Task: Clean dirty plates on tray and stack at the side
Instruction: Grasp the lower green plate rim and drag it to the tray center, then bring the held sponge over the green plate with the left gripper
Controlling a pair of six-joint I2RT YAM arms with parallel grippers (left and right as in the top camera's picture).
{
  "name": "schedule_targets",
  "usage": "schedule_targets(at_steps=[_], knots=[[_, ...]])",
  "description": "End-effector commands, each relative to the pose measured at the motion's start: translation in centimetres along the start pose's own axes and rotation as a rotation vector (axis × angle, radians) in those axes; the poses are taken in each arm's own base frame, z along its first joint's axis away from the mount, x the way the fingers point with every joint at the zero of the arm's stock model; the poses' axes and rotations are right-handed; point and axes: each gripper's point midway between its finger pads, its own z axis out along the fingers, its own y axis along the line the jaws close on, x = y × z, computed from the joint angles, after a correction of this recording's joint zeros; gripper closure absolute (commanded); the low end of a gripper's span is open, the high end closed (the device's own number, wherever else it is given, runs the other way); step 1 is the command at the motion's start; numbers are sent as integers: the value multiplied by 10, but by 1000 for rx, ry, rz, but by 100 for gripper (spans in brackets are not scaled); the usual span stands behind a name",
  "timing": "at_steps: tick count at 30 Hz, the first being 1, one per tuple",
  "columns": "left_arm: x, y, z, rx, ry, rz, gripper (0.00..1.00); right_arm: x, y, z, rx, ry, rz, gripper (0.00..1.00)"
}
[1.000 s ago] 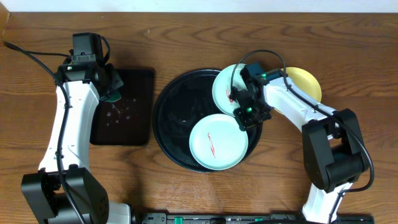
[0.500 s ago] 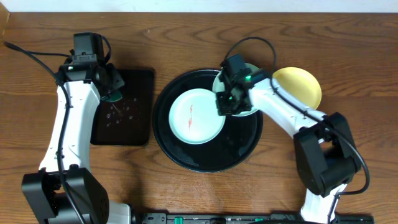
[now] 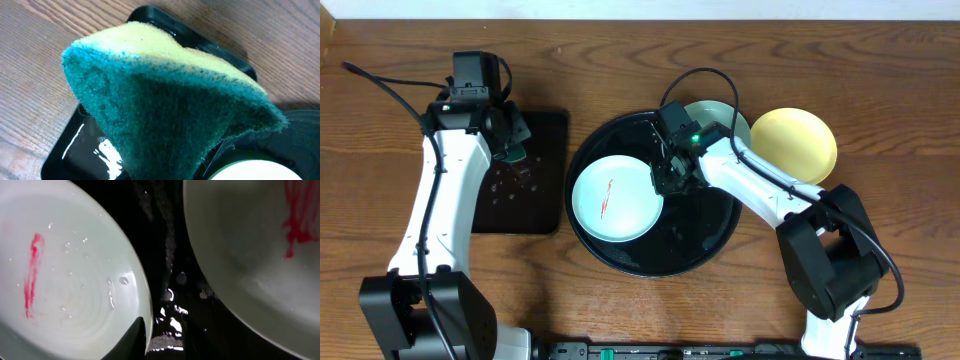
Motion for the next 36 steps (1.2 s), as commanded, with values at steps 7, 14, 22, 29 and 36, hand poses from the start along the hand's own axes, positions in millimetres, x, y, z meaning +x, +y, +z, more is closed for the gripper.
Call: schedule_targets(at_steps=[7, 14, 22, 29, 36], knots=[[12, -27, -2, 36, 2, 102, 92, 9, 1, 22, 7, 61, 33, 85], [12, -32, -3, 50, -4, 105, 92, 2, -4, 25, -34, 60, 65, 98], [29, -47, -4, 109, 54, 160, 92, -15, 5, 22, -71, -3, 4, 99], [73, -60, 10, 95, 150, 250, 93, -16, 6, 23, -58, -14, -4, 99], [113, -76, 23, 89, 223, 349, 92, -13, 5, 23, -52, 0, -2, 99]])
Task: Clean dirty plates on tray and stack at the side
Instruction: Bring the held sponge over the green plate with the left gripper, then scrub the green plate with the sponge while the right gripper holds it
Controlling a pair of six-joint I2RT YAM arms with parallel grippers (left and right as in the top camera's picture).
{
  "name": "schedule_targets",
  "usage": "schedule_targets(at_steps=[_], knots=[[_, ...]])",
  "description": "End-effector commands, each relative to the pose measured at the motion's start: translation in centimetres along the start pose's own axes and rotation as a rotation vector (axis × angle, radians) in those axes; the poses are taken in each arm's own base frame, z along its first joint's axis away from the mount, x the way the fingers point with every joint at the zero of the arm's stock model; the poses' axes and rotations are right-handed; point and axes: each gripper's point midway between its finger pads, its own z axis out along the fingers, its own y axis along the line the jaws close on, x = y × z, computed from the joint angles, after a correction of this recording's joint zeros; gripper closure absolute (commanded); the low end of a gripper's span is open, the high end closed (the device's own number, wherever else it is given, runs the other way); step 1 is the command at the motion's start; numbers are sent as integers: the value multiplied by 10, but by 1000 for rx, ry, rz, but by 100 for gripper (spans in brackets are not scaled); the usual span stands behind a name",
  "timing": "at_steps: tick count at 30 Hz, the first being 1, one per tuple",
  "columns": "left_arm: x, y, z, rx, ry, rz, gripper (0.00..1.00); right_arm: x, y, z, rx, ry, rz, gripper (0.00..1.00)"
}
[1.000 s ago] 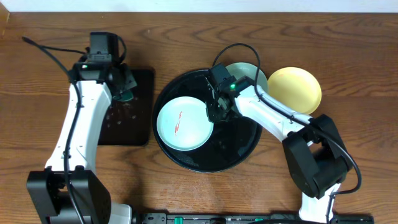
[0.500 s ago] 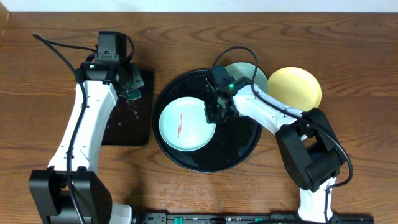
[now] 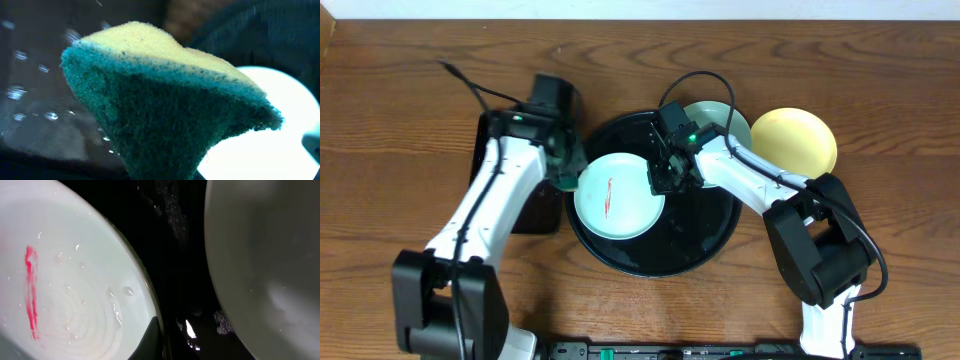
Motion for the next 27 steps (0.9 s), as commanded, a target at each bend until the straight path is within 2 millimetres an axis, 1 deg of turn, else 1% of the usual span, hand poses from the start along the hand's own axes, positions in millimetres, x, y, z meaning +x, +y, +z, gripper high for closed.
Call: schedule_targets(at_steps=[1, 7, 10, 13, 16, 17, 22, 24, 26, 27], knots=[[15, -14, 13, -1, 35, 65, 92, -4, 0, -1, 15, -7, -13, 99], [31, -34, 35, 8, 51, 130, 93, -3, 0, -1, 17, -4, -12, 99], [38, -38, 47, 0, 75, 148, 93, -2, -1, -1, 11, 6, -6, 99], [46, -40, 60, -11, 107, 163, 92, -1, 0, -3, -29, 25, -11, 99], [54, -45, 69, -11, 140, 181, 92, -1, -2, -4, -43, 31, -6, 99], [57, -50, 71, 13, 154, 205, 92, -1, -2, -4, -42, 31, -5, 99], [73, -91, 75, 217, 200, 365, 92, -2, -2, -4, -40, 26, -7, 99], [72, -99, 74, 249, 187, 386, 92, -2, -2, -4, -39, 26, -6, 99], [64, -102, 75, 250, 153, 388, 92, -2, -2, -4, -39, 27, -7, 99], [58, -100, 77, 233, 127, 385, 93, -2, -2, -4, -39, 28, -6, 99]])
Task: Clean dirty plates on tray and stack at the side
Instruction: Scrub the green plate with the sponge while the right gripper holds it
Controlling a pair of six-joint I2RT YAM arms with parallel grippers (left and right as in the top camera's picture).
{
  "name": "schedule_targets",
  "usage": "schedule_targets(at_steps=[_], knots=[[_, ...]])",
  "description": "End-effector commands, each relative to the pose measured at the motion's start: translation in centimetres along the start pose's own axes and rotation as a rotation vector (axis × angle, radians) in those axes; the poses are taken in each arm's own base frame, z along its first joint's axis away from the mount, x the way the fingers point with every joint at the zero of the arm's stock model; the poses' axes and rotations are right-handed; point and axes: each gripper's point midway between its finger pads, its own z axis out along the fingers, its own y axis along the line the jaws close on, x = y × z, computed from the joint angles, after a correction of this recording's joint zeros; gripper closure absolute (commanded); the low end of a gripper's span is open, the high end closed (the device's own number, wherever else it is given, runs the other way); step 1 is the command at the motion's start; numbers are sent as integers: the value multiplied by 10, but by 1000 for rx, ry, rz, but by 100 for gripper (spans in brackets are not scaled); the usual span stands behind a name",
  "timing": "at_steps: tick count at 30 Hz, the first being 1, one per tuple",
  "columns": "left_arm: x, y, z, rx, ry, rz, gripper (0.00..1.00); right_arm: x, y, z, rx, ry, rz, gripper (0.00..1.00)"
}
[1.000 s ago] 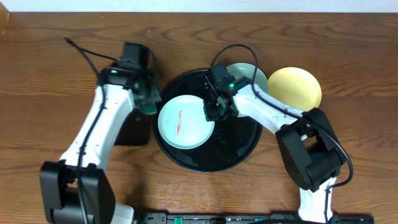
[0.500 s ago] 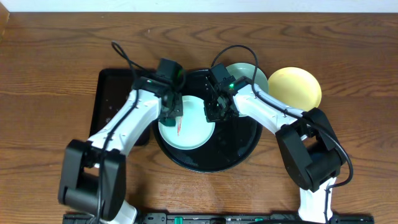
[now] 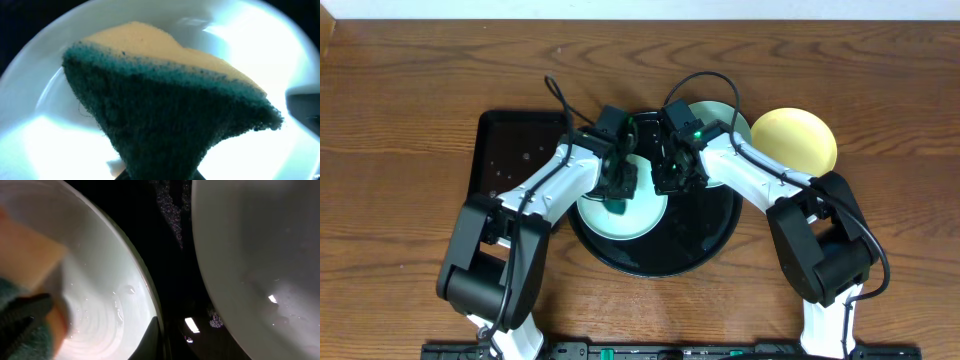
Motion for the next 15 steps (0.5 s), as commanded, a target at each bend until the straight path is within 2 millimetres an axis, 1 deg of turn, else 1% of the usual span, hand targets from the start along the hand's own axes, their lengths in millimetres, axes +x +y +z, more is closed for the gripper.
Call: schedule_targets(at_steps=[1, 2, 5, 8, 9, 11, 13, 14, 15], knots=[[-7, 1, 3, -2, -28, 36, 93, -6, 1, -2, -10, -6, -10, 99], [-13, 10, 3, -43, -52, 13, 92, -6, 1, -2, -10, -6, -10, 99], [-30, 43, -3, -209, -146, -120, 92, -6, 1, -2, -10, -7, -9, 99], [-43, 76, -14, -357, -245, -279, 93, -6, 1, -2, -10, -7, -10, 99], [-45, 83, -17, -381, -266, -315, 92, -6, 1, -2, -10, -6, -10, 99], [-47, 89, -20, -400, -285, -355, 92, -6, 1, -2, -10, -6, -10, 99], [-45, 89, -19, -397, -277, -354, 92, -6, 2, -2, -11, -8, -10, 99], [-42, 86, -17, -385, -256, -337, 92, -6, 1, -2, -11, -8, -10, 99], [-37, 79, -13, -351, -214, -291, 92, -6, 1, -2, -9, -9, -10, 99]])
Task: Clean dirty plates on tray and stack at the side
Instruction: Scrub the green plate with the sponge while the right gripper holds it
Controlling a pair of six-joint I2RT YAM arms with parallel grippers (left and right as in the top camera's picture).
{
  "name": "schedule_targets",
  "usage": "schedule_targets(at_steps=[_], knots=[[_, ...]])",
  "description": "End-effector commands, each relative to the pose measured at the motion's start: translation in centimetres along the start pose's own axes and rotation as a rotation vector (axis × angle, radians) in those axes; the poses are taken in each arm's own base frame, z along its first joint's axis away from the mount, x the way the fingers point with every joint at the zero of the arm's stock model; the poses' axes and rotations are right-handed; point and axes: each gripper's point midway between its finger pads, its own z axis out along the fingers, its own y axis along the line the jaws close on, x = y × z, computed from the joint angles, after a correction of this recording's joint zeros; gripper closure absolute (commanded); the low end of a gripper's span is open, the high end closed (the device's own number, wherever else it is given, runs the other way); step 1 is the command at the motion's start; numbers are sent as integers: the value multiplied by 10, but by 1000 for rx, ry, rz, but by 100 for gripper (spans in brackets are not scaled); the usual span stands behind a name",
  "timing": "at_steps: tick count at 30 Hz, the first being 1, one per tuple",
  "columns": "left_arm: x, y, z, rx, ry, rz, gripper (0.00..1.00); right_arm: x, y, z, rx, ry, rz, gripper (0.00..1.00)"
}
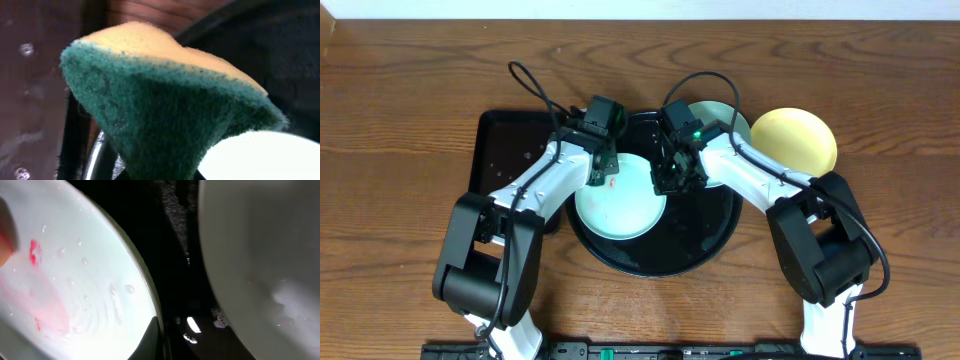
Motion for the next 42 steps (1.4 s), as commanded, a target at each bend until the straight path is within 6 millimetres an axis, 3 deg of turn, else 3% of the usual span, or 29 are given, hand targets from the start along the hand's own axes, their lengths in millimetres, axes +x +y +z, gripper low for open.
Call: schedule_targets(at_steps=[1, 4, 8, 12, 15, 20, 26, 29, 32, 38, 42], knots=[[18, -1, 3, 12, 74, 70, 92, -6, -1, -2, 0, -10, -9, 99], [51, -28, -5, 201, 220, 220, 92, -6, -1, -2, 0, -10, -9, 99], [87, -49, -23, 394, 355, 391, 93, -6, 0, -2, 0, -11, -9, 99], [97, -54, -29, 451, 376, 489, 92, -6, 0, -2, 0, -11, -9, 99], [88, -60, -27, 466, 327, 510, 92, -6, 0, -2, 0, -10, -9, 99], [47, -71, -16, 437, 138, 502, 92, -6, 0, -2, 0, -10, -9, 99], [-16, -54, -5, 225, -101, 347, 92, -6, 0, -2, 0, -10, -9, 99], [-28, -44, -2, 151, -146, 311, 92, -6, -1, -2, 0, -10, -9, 99], [-16, -39, 4, 132, -96, 321, 92, -5, -1, -2, 1, -8, -9, 99], [36, -20, 7, 103, 128, 364, 92, -6, -1, -2, 0, -10, -13, 99], [63, -34, -1, 232, 244, 397, 92, -6, 0, -2, 1, -10, -17, 99]])
